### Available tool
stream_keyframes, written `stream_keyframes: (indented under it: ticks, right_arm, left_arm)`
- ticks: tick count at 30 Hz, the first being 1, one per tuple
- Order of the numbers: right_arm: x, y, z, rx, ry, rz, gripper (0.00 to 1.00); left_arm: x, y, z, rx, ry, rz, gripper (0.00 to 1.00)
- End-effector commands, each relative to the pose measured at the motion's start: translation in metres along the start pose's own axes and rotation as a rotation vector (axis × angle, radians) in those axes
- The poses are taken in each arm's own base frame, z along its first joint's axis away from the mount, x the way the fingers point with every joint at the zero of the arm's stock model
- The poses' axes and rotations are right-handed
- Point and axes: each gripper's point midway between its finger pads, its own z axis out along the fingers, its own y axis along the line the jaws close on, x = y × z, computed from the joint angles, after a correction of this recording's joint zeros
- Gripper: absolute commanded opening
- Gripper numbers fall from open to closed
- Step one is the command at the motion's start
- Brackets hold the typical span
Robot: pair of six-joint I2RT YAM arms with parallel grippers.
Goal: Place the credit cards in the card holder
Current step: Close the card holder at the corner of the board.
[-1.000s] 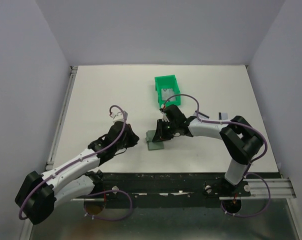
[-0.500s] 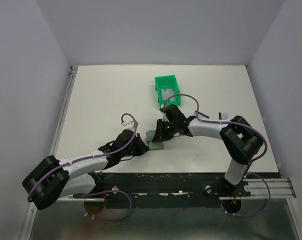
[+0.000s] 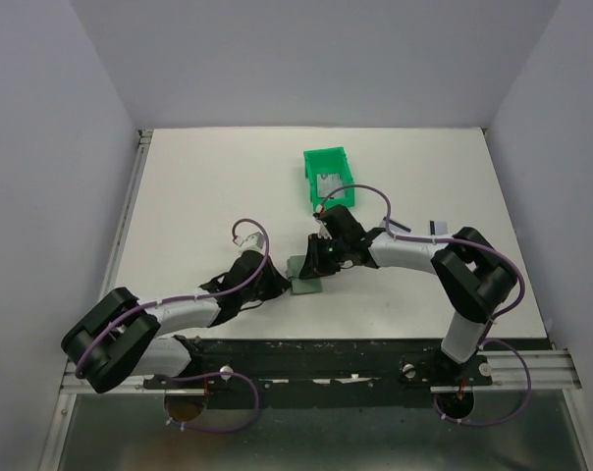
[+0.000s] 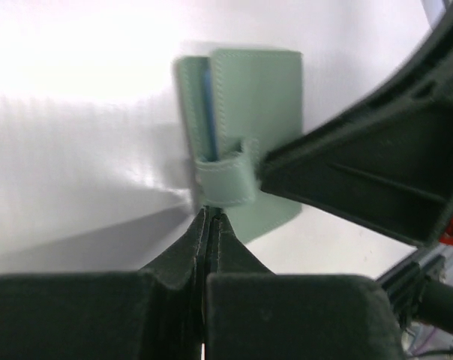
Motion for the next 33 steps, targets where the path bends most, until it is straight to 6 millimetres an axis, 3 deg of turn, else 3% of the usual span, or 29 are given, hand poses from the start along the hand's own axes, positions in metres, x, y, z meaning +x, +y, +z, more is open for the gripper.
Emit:
stream_keyframes:
  ticks: [1, 5, 9, 13, 19, 26, 33]
  right_arm:
    - [0.033, -0.051, 0.009, 0.181, 0.079, 0.030, 0.31]
    - [0.036, -0.052, 0.011, 0.179, 0.085, 0.033, 0.31]
    - [0.041, -0.055, 0.013, 0.178, 0.095, 0.043, 0.31]
    - [0.042, -0.055, 0.013, 0.176, 0.098, 0.045, 0.31]
    - [0.042, -0.055, 0.013, 0.176, 0.094, 0.046, 0.31]
    - [0.042, -0.055, 0.012, 0.175, 0.097, 0.042, 0.31]
    - [0.042, -0.056, 0.013, 0.182, 0.095, 0.041, 0.31]
  left_arm:
    - [-0.023, 0.030, 0.000, -0.163, -0.080, -0.013, 0.00]
    - [-0.045, 0.042, -0.009, -0.220, -0.168, -0.026, 0.00]
    - [-0.077, 0.024, -0.021, -0.145, -0.281, -0.028, 0.00]
    - [-0.086, 0.003, -0.024, -0.075, -0.260, 0.018, 0.00]
    - [-0.056, -0.001, -0.004, -0.001, -0.123, 0.029, 0.00]
    - [-0.030, -0.020, 0.020, 0.128, 0.034, 0.045, 0.00]
    - [-0.020, -0.031, 0.010, 0.208, 0.063, 0.057, 0.00]
